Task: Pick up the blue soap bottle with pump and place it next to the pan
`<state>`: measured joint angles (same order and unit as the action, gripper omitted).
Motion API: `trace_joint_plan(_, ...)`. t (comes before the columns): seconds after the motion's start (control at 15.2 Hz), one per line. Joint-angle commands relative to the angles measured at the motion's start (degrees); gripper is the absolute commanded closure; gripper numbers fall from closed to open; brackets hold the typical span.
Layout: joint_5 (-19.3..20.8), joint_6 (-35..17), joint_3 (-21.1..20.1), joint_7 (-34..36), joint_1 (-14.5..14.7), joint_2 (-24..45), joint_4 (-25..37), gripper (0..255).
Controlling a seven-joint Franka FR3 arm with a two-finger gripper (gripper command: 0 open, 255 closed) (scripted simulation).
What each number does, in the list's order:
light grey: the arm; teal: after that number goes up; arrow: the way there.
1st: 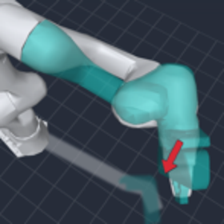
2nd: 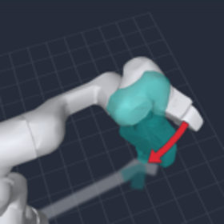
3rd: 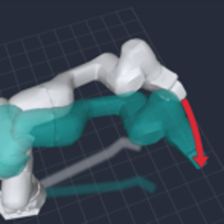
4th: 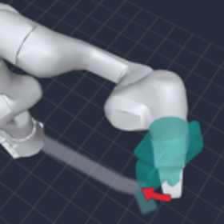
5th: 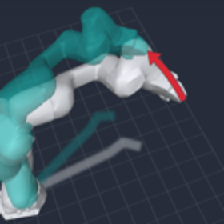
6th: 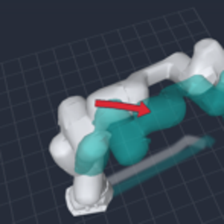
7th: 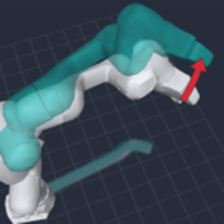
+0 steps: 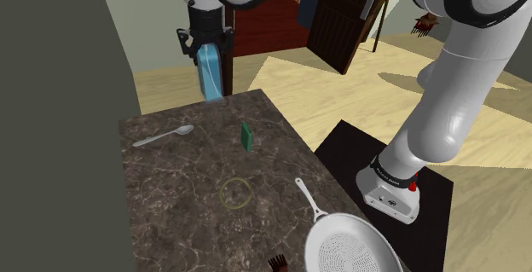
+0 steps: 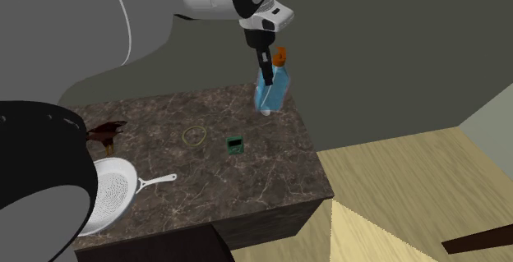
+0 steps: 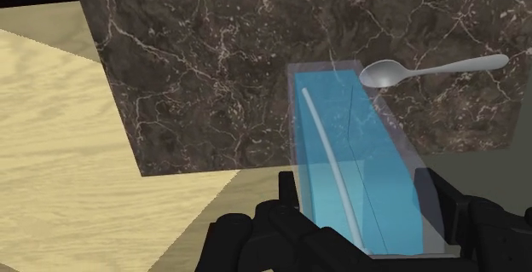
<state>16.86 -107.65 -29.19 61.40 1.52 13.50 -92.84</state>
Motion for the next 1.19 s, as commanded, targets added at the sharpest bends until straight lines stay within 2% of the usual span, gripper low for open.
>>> trace_joint_plan(0.0,-0.1,1.5,-0.1,-0.4,0.1,0.0,1.5,255)
trace_joint_plan(1.12,0.4,15.3,-0.5,-2.3,2.0,1.9,17.2,255)
